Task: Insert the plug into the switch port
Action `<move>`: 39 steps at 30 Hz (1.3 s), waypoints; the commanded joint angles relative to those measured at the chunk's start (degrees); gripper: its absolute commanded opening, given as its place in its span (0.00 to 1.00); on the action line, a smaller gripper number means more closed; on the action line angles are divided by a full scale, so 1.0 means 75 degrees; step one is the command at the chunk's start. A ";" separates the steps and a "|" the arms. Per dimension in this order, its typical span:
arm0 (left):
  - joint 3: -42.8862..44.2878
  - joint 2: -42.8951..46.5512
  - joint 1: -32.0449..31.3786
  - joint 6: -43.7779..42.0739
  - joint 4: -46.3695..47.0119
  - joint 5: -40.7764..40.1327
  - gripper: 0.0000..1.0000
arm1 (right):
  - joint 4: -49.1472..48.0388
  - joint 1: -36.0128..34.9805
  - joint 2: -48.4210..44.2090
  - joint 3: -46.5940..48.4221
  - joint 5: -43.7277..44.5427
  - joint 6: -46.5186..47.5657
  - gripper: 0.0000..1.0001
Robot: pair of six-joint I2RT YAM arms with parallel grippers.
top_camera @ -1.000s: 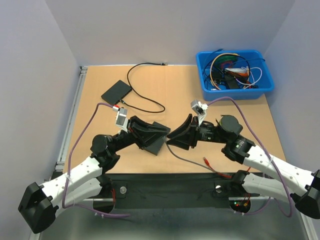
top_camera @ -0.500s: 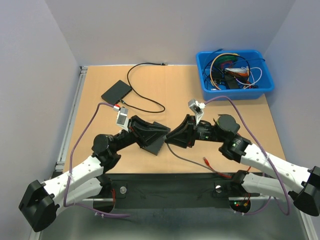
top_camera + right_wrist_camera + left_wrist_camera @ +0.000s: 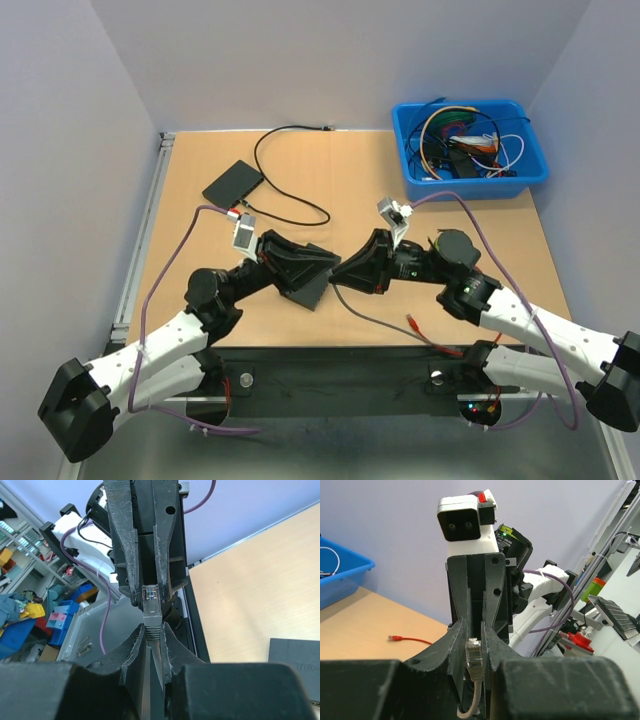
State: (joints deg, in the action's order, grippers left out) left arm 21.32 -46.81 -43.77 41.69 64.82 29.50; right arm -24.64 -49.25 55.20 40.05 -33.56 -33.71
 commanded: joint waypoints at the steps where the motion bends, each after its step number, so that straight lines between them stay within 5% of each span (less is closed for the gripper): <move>1: 0.0051 -0.0064 0.0000 -0.0051 0.0079 -0.0030 0.36 | -0.0558 -0.0054 -0.0071 -0.0289 0.0208 -0.0063 0.00; 5: 0.0343 0.0053 0.0000 -0.0542 -0.1322 -0.0450 0.67 | 0.0281 -0.0065 -0.0106 -0.0395 0.0876 0.0135 0.01; 9: 0.0813 0.0451 0.0000 -0.1187 -0.3751 -0.2624 0.97 | 0.1526 -0.0054 -0.0270 -0.0441 0.2127 0.0709 0.00; 14: 0.0896 0.0791 0.0000 -0.1341 -0.5533 -0.5425 0.99 | 0.2767 -0.0054 -0.0364 -0.0571 0.3370 0.0967 0.00; 21: 0.0732 0.0616 0.0012 -0.1752 -0.6356 -0.7186 0.99 | 0.3977 -0.0065 0.0080 -0.0583 0.4846 0.1202 0.00; 29: 0.0990 -0.1338 0.0410 -0.1598 -0.7074 -0.7437 0.99 | 0.4738 -0.0440 0.1369 -0.0326 0.6219 0.1202 0.00; 39: 0.0966 -0.2500 0.1392 -0.1423 -0.6277 -0.5533 0.99 | 0.4798 -0.1049 0.3079 0.0296 0.6655 0.1272 0.01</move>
State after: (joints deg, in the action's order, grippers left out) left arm 27.57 -64.38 -36.62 30.04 12.78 -19.18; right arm 11.81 -56.01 76.16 38.44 13.26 -25.17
